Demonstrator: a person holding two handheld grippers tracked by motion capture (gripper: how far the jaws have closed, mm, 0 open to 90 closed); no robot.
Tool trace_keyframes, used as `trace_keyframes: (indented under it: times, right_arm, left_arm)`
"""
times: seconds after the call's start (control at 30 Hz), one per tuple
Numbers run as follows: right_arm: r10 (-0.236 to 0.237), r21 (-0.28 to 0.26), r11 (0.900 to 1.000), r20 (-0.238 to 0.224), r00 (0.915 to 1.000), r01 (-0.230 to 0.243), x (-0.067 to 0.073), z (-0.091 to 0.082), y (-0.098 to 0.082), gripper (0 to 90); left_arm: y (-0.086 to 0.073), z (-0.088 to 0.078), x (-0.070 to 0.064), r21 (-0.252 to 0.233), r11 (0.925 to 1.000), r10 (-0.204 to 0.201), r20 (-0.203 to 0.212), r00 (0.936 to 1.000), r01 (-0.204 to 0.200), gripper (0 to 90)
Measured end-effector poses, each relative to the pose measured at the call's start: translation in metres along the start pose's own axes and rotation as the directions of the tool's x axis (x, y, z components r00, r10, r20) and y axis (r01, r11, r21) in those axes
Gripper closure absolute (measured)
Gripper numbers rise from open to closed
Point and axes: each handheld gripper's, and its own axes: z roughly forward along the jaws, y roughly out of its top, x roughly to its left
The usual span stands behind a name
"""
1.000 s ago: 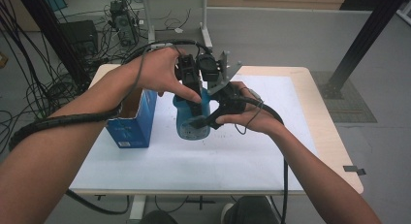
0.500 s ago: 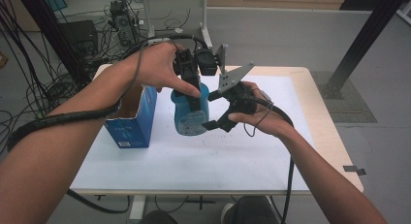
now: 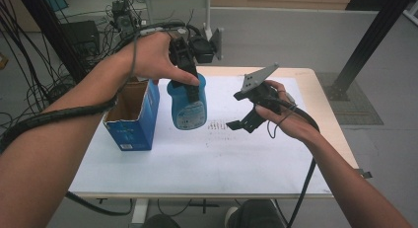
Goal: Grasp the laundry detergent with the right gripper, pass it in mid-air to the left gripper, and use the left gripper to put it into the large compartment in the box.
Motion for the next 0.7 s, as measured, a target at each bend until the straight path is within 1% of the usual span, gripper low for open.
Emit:
trace_keyframes:
  times: [0.1, 0.17, 0.23, 0.27, 0.3, 0.33, 0.4, 0.43, 0.47, 0.5, 0.57, 0.6, 0.67, 0.7]
  right_arm:
    - [0.024, 0.022, 0.999, 0.013, 0.9996, -0.024, -0.003, -0.008, -0.007, 0.3]
    - [0.040, 0.044, 0.998, 0.030, 0.9988, -0.041, -0.006, -0.013, -0.012, 0.3]
    - [0.053, 0.066, 0.996, 0.042, 0.9977, -0.056, -0.008, -0.017, -0.016, 0.3]
    - [0.060, 0.075, 0.995, 0.043, 0.9973, -0.063, -0.009, -0.019, -0.018, 0.3]
    - [0.074, 0.091, 0.993, 0.054, 0.9958, -0.078, -0.010, -0.023, -0.022, 0.3]
    - [0.074, 0.091, 0.993, 0.054, 0.9958, -0.078, -0.010, -0.023, -0.022, 0.3]
    - [0.083, 0.106, 0.990, 0.073, 0.9938, -0.091, -0.012, -0.028, -0.026, 0.3]
    - [0.089, 0.112, 0.989, 0.077, 0.9930, -0.098, -0.013, -0.030, -0.027, 0.3]
    - [0.092, 0.124, 0.987, 0.092, 0.9915, -0.103, -0.014, -0.034, -0.030, 0.3]
    - [0.092, 0.124, 0.987, 0.092, 0.9915, -0.103, -0.014, -0.034, -0.030, 0.3]
    - [0.102, 0.137, 0.984, 0.103, 0.9895, -0.115, -0.015, -0.039, -0.033, 0.3]
    - [0.103, 0.143, 0.983, 0.108, 0.9887, -0.118, -0.015, -0.041, -0.034, 0.3]
    - [0.107, 0.155, 0.980, 0.118, 0.9872, -0.125, -0.016, -0.045, -0.038, 0.3]
    - [0.111, 0.158, 0.979, 0.122, 0.9863, -0.130, -0.017, -0.048, -0.039, 0.3]
  left_arm:
    - [-0.004, -0.006, 0.008, 0.004, 0.9989, -0.046, 0.002, 0.9989, 0.046, 36.6]
    - [-0.007, -0.009, 0.013, 0.001, 0.9968, -0.080, 0.000, 0.9968, 0.080, 36.6]
    - [-0.010, -0.014, 0.019, 0.006, 0.9935, -0.114, -0.004, 0.9935, 0.114, 36.6]
    - [-0.011, -0.016, 0.021, 0.008, 0.9924, -0.123, -0.009, 0.9924, 0.123, 36.6]
    - [-0.012, -0.018, 0.023, 0.010, 0.9909, -0.134, -0.012, 0.9909, 0.134, 36.6]
    - [-0.014, -0.021, 0.026, 0.011, 0.9879, -0.155, -0.016, 0.9878, 0.155, 36.6]
    - [-0.017, -0.026, 0.031, 0.007, 0.9826, -0.186, -0.021, 0.9824, 0.186, 36.6]
    - [-0.019, -0.029, 0.033, 0.005, 0.9789, -0.204, -0.021, 0.9787, 0.204, 36.6]
    - [-0.021, -0.031, 0.036, 0.004, 0.9758, -0.219, -0.021, 0.9756, 0.219, 36.6]
    - [-0.024, -0.035, 0.039, 0.001, 0.9701, -0.243, -0.022, 0.9699, 0.243, 36.6]
    - [-0.028, -0.040, 0.045, 0.002, 0.9619, -0.273, -0.026, 0.9616, 0.273, 36.6]
    - [-0.030, -0.043, 0.048, 0.000, 0.9557, -0.294, -0.026, 0.9554, 0.294, 36.6]
    - [-0.034, -0.048, 0.053, 0.000, 0.9413, -0.338, -0.029, 0.9409, 0.338, 36.5]
    - [-0.037, -0.050, 0.056, 0.000, 0.9297, -0.368, -0.030, 0.9293, 0.368, 36.6]
